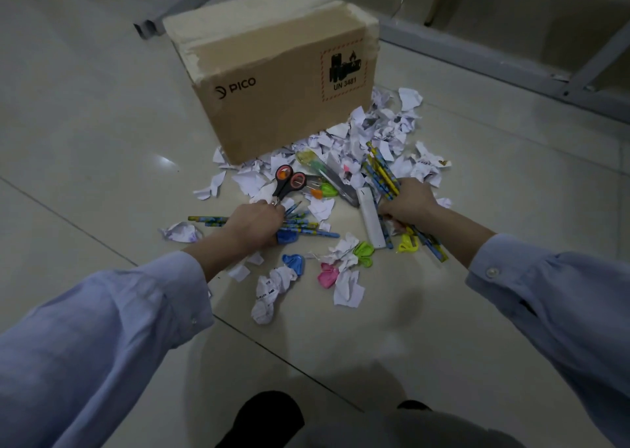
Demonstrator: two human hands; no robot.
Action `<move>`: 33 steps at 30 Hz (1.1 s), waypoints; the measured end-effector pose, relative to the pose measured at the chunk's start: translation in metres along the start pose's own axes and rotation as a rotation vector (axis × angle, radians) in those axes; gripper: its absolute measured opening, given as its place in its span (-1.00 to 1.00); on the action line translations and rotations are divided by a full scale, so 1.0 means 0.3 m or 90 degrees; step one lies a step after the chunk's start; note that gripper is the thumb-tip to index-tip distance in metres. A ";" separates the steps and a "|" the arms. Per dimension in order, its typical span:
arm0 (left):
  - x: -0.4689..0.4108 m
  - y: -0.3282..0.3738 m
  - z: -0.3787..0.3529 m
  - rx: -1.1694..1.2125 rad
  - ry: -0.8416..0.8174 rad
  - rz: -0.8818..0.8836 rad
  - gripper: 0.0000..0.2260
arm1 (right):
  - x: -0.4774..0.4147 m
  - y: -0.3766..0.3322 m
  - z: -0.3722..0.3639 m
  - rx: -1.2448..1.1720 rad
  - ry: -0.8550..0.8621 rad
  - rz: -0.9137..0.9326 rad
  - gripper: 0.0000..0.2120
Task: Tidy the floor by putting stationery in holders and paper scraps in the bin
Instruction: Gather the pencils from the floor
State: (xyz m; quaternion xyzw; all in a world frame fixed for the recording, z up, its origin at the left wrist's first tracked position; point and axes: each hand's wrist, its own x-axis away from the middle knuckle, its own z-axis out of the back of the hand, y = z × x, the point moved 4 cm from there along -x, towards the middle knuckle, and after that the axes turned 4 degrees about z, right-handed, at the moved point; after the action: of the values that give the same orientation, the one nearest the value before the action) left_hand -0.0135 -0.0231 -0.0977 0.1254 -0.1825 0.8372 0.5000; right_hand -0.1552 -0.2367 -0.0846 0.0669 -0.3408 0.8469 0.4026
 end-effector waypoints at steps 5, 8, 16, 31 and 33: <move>-0.007 -0.025 -0.004 0.124 -0.029 0.015 -0.60 | -0.001 -0.005 -0.012 0.045 -0.001 0.004 -0.70; -0.008 -0.051 0.014 0.211 -0.039 0.034 -0.65 | -0.004 -0.011 -0.022 0.058 0.007 -0.003 -0.64; -0.014 -0.130 0.065 0.492 0.028 0.138 -0.87 | -0.010 -0.026 -0.035 0.106 -0.012 -0.017 -0.55; 0.002 -0.132 0.090 0.709 0.016 0.152 -0.81 | 0.032 -0.060 0.134 -0.037 -0.154 -0.099 -0.76; 0.013 -0.120 0.119 0.748 0.013 0.139 -0.81 | 0.049 -0.062 0.156 -0.033 -0.202 -0.111 -0.75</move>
State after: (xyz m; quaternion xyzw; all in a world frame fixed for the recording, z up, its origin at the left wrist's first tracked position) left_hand 0.0175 -0.0198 -0.0576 0.3531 0.3039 0.8459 0.2597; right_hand -0.1591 -0.2486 -0.0336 0.2186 -0.4144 0.7787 0.4173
